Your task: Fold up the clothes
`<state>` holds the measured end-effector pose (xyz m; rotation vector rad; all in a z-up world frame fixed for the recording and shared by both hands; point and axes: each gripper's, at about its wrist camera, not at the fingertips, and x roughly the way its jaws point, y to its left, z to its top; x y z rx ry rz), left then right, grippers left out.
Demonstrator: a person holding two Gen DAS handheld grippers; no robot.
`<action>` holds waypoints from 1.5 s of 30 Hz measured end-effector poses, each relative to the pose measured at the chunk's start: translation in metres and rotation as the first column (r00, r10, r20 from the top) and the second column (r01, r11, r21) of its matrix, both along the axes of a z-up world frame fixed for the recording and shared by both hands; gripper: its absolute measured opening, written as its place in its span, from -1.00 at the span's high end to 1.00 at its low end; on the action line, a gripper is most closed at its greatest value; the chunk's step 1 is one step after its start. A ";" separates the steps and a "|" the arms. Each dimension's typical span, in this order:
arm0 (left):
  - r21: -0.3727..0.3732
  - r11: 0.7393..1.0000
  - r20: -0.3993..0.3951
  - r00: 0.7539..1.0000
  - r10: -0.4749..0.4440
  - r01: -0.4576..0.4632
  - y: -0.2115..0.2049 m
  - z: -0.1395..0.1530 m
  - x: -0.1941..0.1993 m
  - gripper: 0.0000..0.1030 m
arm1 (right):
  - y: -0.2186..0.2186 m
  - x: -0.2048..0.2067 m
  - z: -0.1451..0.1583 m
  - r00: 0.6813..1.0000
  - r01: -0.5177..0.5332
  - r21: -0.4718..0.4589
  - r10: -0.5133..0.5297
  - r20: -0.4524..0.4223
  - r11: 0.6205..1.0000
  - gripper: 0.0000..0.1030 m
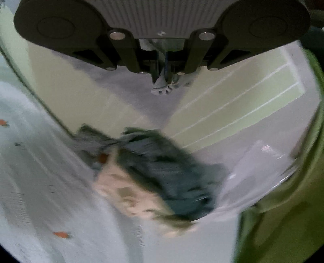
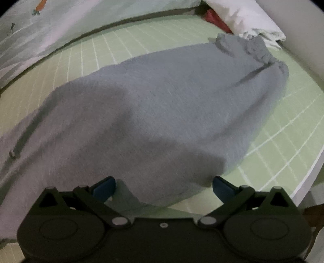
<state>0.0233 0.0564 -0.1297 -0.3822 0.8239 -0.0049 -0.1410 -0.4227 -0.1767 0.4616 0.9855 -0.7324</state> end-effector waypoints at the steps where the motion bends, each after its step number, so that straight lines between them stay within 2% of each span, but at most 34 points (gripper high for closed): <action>1: 0.004 0.999 0.001 0.999 -0.038 0.038 -0.018 0.000 -0.006 0.87 | -0.007 -0.002 0.002 1.000 -0.002 -0.002 0.002 0.005 1.000 -1.00; 4: 0.018 0.989 0.002 0.989 -0.150 0.150 -0.071 -0.002 -0.024 0.88 | -0.027 -0.008 0.008 1.000 -0.008 -0.009 0.008 0.019 1.000 -1.00; 8: 0.035 0.955 0.001 0.955 -0.296 0.296 -0.142 -0.004 -0.049 0.88 | -0.055 -0.020 0.011 0.999 -0.032 -0.018 0.033 0.021 0.999 -1.00; 12: 0.053 0.899 -0.002 0.900 -0.436 0.435 -0.213 -0.005 -0.073 0.88 | -0.081 -0.033 0.007 0.999 -0.053 -0.022 0.053 0.007 0.998 -1.00; 16: 0.069 0.822 -0.008 0.825 -0.566 0.565 -0.284 -0.007 -0.097 0.86 | -0.104 -0.042 0.001 0.995 -0.097 -0.018 0.097 -0.019 0.995 -1.00; 17: 0.066 0.816 -0.041 0.818 -0.573 0.575 -0.293 -0.014 -0.101 0.85 | -0.109 -0.043 0.000 0.994 -0.111 -0.016 0.111 -0.025 0.994 -1.00; 19: 0.050 0.820 -0.143 0.817 -0.559 0.570 -0.303 -0.033 -0.106 0.85 | -0.118 -0.045 -0.001 0.990 -0.139 -0.015 0.138 -0.034 0.990 -1.00; 20: 0.032 0.833 -0.163 0.826 -0.540 0.552 -0.303 -0.038 -0.108 0.84 | -0.120 -0.045 -0.001 0.988 -0.152 -0.018 0.152 -0.037 0.988 -1.00; 21: 0.007 0.854 -0.163 0.843 -0.513 0.521 -0.299 -0.038 -0.108 0.75 | -0.122 -0.045 -0.001 0.985 -0.166 -0.023 0.166 -0.039 0.986 -1.00; 22: -0.010 0.870 -0.160 0.858 -0.489 0.494 -0.294 -0.037 -0.108 0.57 | -0.121 -0.045 0.000 0.983 -0.181 -0.029 0.180 -0.040 0.983 -1.00; 23: -0.022 0.883 -0.158 0.871 -0.466 0.469 -0.289 -0.034 -0.108 0.48 | -0.121 -0.045 0.000 0.981 -0.192 -0.033 0.191 -0.040 0.981 -1.00; 25: -0.026 0.905 -0.146 0.894 -0.423 0.424 -0.281 -0.026 -0.110 0.10 | -0.120 -0.044 0.000 0.978 -0.204 -0.033 0.203 -0.040 0.978 -1.00; 26: -0.026 0.914 -0.132 0.905 -0.404 0.404 -0.275 -0.021 -0.107 0.02 | -0.118 -0.042 0.000 0.978 -0.207 -0.033 0.206 -0.038 0.978 -1.00; 28: -0.026 0.927 -0.107 0.921 -0.375 0.375 -0.262 -0.012 -0.104 -0.33 | -0.111 -0.035 0.003 0.977 -0.215 -0.038 0.214 -0.029 0.976 -1.00; 31: 0.001 0.941 -0.104 0.936 -0.336 0.338 -0.240 -0.005 -0.094 -0.56 | -0.095 -0.022 0.008 0.972 -0.234 -0.051 0.234 -0.008 0.971 -1.00; 32: 0.022 0.944 -0.113 0.939 -0.324 0.328 -0.234 -0.004 -0.090 -0.57 | -0.086 -0.016 0.009 0.968 -0.249 -0.056 0.249 -0.001 0.967 -1.00; 37: 0.137 0.937 -0.201 0.936 -0.290 0.320 -0.201 -0.011 -0.069 -0.68 | -0.037 0.015 0.016 0.945 -0.322 -0.083 0.325 0.029 0.943 -1.00; 40: 0.155 0.926 -0.217 0.927 -0.307 0.343 -0.178 -0.013 -0.051 -0.80 | -0.005 0.036 0.022 0.932 -0.352 -0.105 0.359 0.048 0.930 -1.00; 43: 0.169 0.910 -0.214 0.915 -0.341 0.378 -0.158 -0.013 -0.033 -0.83 | 0.025 0.056 0.027 0.923 -0.367 -0.120 0.377 0.078 0.923 -0.98; 45: 0.183 0.896 -0.208 0.907 -0.367 0.404 -0.145 -0.012 -0.022 -0.85 | 0.042 0.070 0.028 0.916 -0.373 -0.121 0.385 0.108 0.920 -0.89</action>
